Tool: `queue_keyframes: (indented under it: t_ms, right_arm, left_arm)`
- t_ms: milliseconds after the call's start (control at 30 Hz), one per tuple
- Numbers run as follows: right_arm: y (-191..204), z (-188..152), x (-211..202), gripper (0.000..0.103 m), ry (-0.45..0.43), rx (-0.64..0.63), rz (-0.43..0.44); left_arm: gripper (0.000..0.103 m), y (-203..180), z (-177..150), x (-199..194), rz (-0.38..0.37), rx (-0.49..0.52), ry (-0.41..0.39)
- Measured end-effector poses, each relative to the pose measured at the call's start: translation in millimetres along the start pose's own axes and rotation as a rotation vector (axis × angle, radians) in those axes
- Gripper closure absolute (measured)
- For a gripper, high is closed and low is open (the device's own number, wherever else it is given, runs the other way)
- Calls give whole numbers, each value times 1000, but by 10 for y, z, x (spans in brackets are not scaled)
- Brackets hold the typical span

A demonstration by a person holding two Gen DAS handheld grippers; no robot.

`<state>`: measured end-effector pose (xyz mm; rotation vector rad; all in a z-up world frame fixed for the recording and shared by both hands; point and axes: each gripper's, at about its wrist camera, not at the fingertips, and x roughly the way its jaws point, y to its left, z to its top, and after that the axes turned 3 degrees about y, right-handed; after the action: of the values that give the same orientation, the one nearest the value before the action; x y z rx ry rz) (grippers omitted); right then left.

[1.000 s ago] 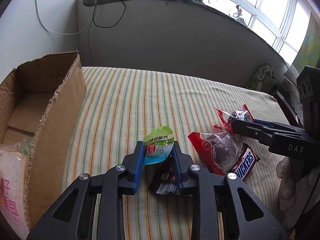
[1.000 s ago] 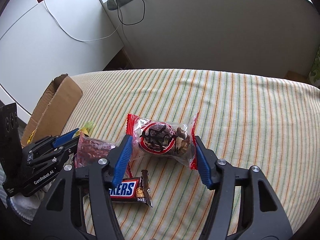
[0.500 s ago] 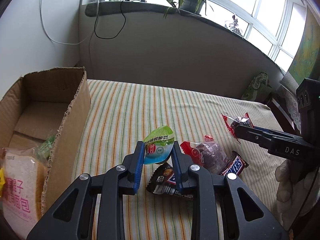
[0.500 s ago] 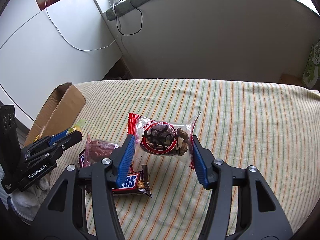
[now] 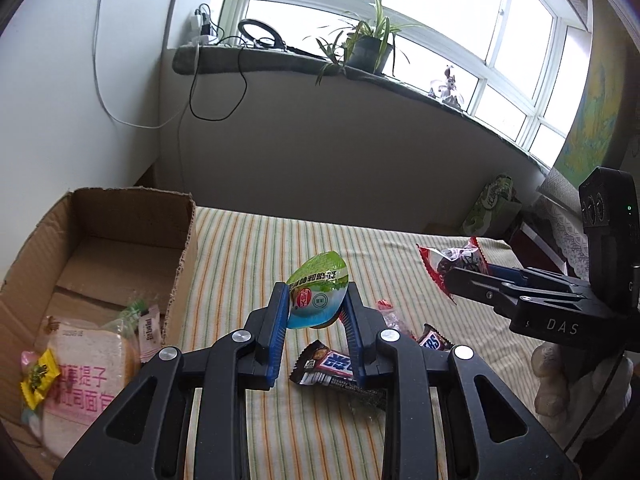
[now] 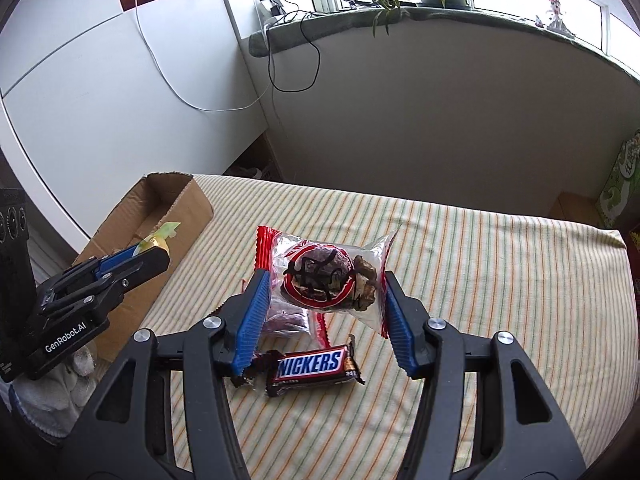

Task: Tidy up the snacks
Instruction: 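Carry the jelly cup and chocolate bag over the cardboard box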

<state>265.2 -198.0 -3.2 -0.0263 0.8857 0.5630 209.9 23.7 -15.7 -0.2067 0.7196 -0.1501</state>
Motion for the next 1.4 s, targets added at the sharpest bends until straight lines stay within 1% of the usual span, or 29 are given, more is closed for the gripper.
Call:
queue_keyframes:
  t_ms: [267,533,833,1067,1400]
  right_arm:
    - [448,137,8,46,-12,-53,26]
    - [948,250,89,46,-14,-117,66]
    - [1408,333,250,46,-9,-167,115]
    - [1608,415,478,46,16,-177,146]
    - [1941,422,789,46,62,-215,173]
  left_arm:
    - [78,205,70,-247,-5,-36,-60]
    - [78,521,76,-463,24,-92,-112]
    - [78,825,44,-567,65,-135,-128]
    - [78,1032,-12,-587,99,-162,-125]
    - [78,1318,-101,-655,144,-197,-126]
